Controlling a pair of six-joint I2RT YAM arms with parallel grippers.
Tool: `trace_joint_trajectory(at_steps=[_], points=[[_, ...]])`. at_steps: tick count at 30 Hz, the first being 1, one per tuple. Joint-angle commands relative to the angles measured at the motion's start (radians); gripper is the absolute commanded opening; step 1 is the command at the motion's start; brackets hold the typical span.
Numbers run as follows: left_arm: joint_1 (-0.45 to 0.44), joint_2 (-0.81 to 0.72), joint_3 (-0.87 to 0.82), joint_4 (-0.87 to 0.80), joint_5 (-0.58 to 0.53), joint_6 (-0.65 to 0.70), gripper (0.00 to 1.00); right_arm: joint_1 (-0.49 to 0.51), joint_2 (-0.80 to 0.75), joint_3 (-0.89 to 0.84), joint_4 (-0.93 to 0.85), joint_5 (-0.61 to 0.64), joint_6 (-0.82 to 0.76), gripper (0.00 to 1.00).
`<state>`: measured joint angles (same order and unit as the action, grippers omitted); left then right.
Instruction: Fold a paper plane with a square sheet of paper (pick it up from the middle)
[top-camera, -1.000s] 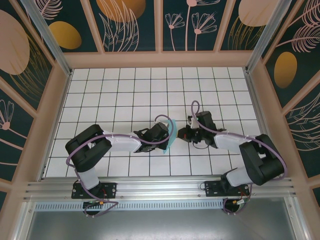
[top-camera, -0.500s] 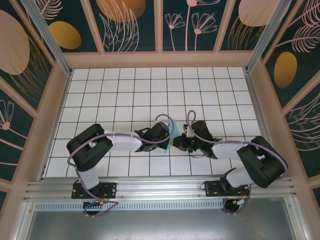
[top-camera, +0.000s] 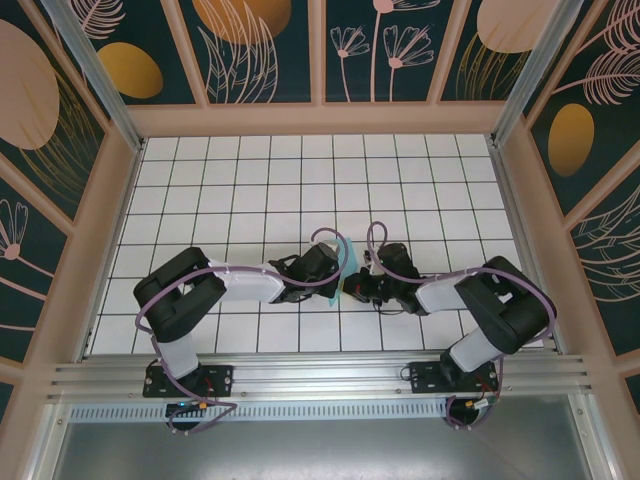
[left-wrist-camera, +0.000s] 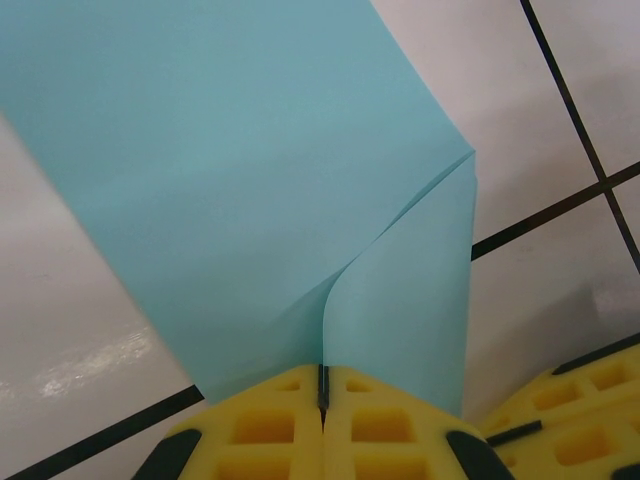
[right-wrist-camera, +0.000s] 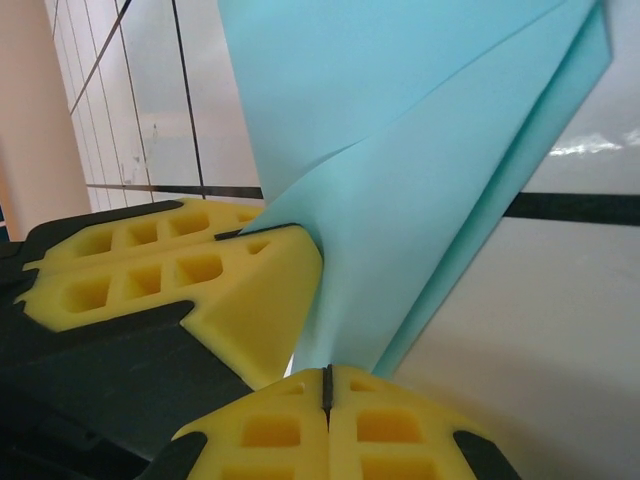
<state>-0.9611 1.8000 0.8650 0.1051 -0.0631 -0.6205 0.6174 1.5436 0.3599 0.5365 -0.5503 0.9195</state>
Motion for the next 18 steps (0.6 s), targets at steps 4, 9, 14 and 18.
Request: trace_joint_trajectory(at_steps=[4,9,14,18], points=[[0.001,0.046,-0.004,-0.041,0.024,0.018,0.05,0.014,0.057,0.036,0.013,0.002,-0.024,0.00],[0.001,0.046,-0.004,-0.044,0.020,0.019,0.05,0.025,0.061,0.029,-0.061,0.051,-0.035,0.00],[0.002,0.046,-0.010,-0.042,0.018,0.016,0.05,0.036,-0.032,0.014,-0.064,0.046,-0.016,0.00],[0.001,0.042,-0.013,-0.039,0.014,0.017,0.05,0.040,-0.106,-0.025,-0.021,0.035,0.026,0.00]])
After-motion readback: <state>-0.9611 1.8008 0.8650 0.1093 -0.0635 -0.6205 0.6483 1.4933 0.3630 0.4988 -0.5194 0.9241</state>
